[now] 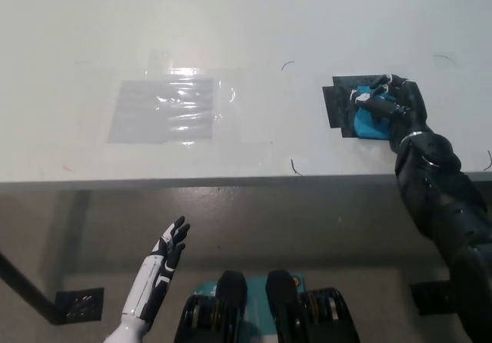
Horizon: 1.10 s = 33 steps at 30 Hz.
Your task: A soft sponge is kept on the balc marked spot on the table infront of the robot and it uses its right hand fist to press down on it and drrags it across the table in a back and forth manner twice to clean it
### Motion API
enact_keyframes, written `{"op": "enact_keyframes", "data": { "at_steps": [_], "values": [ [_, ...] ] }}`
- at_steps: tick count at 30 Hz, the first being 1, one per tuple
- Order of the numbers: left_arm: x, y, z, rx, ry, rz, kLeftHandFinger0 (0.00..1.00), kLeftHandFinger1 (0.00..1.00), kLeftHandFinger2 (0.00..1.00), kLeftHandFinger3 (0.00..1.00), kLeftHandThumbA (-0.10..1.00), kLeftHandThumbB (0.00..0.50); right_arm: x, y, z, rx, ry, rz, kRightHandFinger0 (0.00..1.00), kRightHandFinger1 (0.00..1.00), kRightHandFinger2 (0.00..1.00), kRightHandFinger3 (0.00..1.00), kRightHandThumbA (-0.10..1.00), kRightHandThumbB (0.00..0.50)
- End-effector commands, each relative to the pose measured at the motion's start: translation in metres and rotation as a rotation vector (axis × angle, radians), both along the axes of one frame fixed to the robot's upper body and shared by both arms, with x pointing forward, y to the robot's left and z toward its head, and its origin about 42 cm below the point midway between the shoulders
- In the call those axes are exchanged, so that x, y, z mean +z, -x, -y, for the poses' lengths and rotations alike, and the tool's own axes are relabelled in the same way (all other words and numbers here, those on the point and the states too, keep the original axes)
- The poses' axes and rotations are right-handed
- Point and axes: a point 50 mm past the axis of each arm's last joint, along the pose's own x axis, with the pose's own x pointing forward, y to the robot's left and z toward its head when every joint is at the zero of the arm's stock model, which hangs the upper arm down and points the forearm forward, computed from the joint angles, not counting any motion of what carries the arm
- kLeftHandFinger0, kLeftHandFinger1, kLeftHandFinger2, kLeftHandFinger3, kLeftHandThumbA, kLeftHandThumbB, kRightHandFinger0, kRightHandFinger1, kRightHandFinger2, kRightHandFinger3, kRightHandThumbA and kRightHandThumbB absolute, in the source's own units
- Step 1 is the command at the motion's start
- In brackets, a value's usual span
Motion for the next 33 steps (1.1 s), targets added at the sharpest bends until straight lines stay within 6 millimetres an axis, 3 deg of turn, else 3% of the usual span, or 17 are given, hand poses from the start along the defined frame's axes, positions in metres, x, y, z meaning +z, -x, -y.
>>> {"op": "enact_keyframes", "data": {
  "at_steps": [1,3,6,9,11,15,17,23,28,33],
  "values": [
    [0.012,-0.007,-0.002,-0.013,-0.008,0.082,1.00,1.00,1.00,1.00,1.00,0.067,-0.029,0.014,-0.011,0.031,-0.014,-0.111,0.00,0.00,0.24,0.28,1.00,0.039],
    [0.013,-0.008,-0.001,-0.012,-0.013,0.089,1.00,1.00,1.00,1.00,1.00,0.067,-0.021,0.010,-0.017,0.057,-0.007,-0.092,0.00,0.01,0.32,0.38,1.00,0.065],
    [0.012,-0.008,-0.001,-0.013,-0.012,0.085,1.00,1.00,1.00,1.00,1.00,0.078,-0.010,0.005,-0.027,0.085,-0.004,-0.065,0.00,0.00,0.32,0.37,1.00,0.080],
    [0.011,-0.008,-0.002,-0.011,-0.019,0.082,1.00,1.00,1.00,1.00,1.00,0.072,0.004,-0.002,-0.043,0.140,0.016,-0.029,0.09,0.21,0.48,0.47,1.00,0.069],
    [0.012,-0.008,-0.002,-0.009,-0.019,0.084,1.00,1.00,1.00,1.00,1.00,0.070,0.015,-0.005,-0.060,0.193,-0.011,-0.008,0.05,0.22,0.50,0.50,1.00,0.037],
    [0.014,-0.009,-0.001,-0.018,-0.028,0.084,1.00,1.00,1.00,1.00,1.00,0.068,0.034,-0.008,-0.100,0.302,-0.023,0.049,0.00,0.09,0.40,0.41,1.00,0.000],
    [0.014,-0.009,0.000,-0.018,-0.024,0.084,1.00,1.00,1.00,1.00,1.00,0.062,0.041,-0.005,-0.126,0.336,-0.043,0.065,0.00,0.00,0.29,0.29,1.00,0.000],
    [0.016,-0.010,0.000,-0.016,-0.025,0.080,1.00,1.00,1.00,1.00,1.00,0.081,0.053,0.005,-0.178,0.438,-0.069,0.114,0.00,0.00,0.26,0.23,1.00,0.019],
    [0.019,-0.012,-0.001,-0.019,-0.032,0.098,1.00,1.00,1.00,1.00,1.00,0.065,0.054,0.012,-0.200,0.492,-0.032,0.122,0.00,0.00,0.22,0.17,1.00,0.015],
    [0.020,-0.012,-0.001,-0.021,-0.047,0.099,1.00,1.00,1.00,1.00,1.00,0.072,0.048,0.014,-0.197,0.497,-0.025,0.109,0.00,0.00,0.23,0.19,1.00,0.034]
  ]
}}
